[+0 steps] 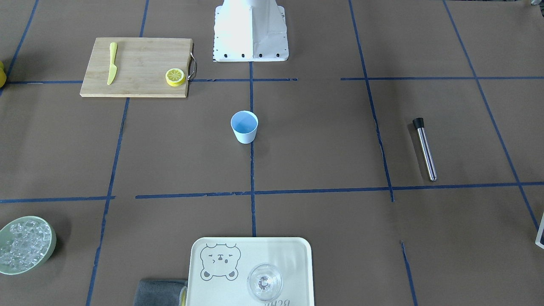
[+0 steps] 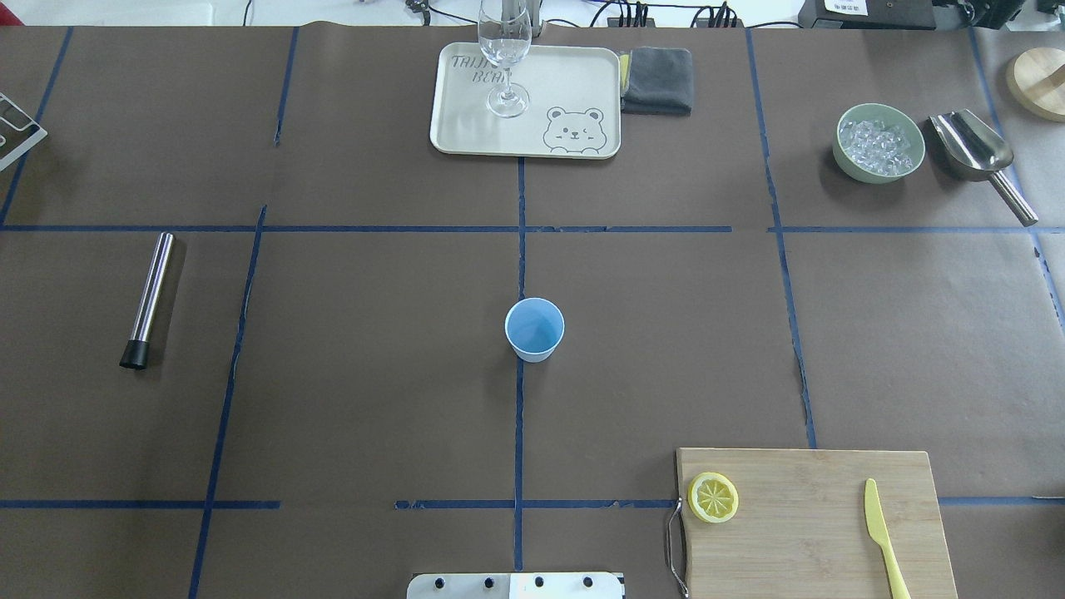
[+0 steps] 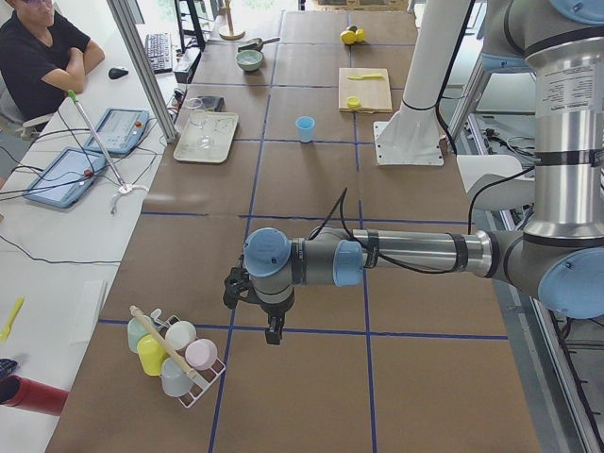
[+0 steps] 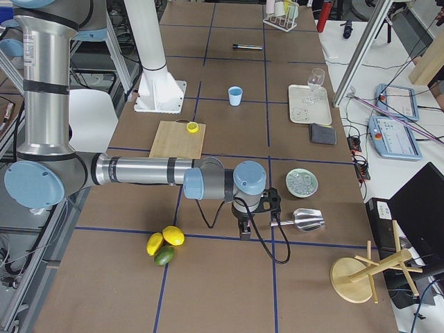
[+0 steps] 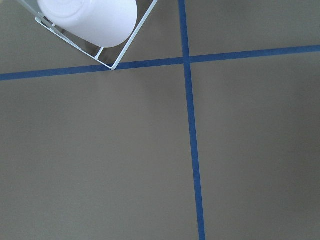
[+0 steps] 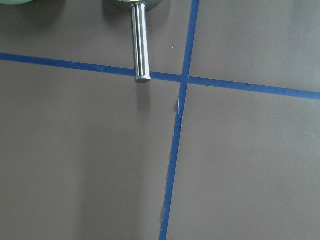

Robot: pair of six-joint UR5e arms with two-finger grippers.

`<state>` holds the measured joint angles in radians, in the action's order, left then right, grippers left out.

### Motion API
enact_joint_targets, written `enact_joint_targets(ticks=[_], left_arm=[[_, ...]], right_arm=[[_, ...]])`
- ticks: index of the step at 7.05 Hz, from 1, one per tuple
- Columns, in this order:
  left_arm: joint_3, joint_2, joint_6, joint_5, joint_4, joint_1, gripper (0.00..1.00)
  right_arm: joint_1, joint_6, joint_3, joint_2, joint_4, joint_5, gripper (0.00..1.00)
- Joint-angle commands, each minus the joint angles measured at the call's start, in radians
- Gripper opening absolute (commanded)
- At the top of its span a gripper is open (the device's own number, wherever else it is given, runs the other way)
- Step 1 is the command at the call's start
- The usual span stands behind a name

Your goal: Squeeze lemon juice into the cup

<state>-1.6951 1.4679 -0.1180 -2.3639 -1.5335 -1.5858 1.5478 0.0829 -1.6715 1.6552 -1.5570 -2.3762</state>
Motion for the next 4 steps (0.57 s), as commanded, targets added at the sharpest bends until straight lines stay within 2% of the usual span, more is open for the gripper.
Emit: enact_joint_targets(ticks=[1,2,4], left_arm=[[0.000,0.000,-0.002,0.000,-0.002,0.000,1.00],[-0.006,0.000,-0.002,0.000,-0.002,0.001,1.00],[-0.009,0.003,-0.003,0.000,-0.004,0.001,1.00]], right_arm=[[0.000,0.000,0.004,0.000,0.000,0.000,1.00],[0.000,-0.002,0.001,-0.002,0.000,0.002,1.00],[-0.011,-0.145,0.007,-0.075,-0.011,0.002,1.00]])
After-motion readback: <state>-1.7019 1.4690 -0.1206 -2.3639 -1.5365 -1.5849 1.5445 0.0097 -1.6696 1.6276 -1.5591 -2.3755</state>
